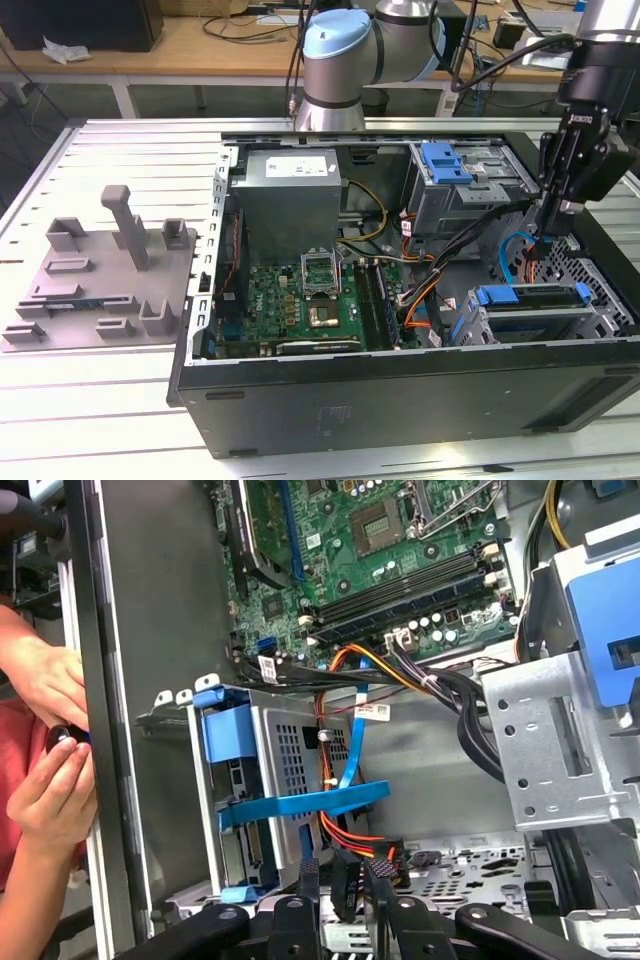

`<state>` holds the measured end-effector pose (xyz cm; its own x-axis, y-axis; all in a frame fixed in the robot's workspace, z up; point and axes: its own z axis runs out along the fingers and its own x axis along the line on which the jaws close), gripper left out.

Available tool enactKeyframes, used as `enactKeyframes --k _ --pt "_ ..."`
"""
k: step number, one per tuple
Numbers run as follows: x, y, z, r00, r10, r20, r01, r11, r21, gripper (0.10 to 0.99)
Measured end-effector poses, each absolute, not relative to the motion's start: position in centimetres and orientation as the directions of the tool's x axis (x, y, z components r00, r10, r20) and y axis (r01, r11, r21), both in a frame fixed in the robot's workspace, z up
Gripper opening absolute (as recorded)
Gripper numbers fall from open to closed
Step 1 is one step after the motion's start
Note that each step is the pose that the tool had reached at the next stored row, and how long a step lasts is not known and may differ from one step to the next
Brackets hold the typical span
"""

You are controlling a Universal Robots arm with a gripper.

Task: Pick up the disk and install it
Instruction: 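Insert the first disk wire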

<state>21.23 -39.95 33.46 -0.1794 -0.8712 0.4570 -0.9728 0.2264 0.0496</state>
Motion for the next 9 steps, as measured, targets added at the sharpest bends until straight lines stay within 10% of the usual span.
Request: enactKeyframes --k 9 --pt "21.37 -39.51 33.26 -0.180 -0.865 0.469 -0.973 0.227 0.046 0.314"
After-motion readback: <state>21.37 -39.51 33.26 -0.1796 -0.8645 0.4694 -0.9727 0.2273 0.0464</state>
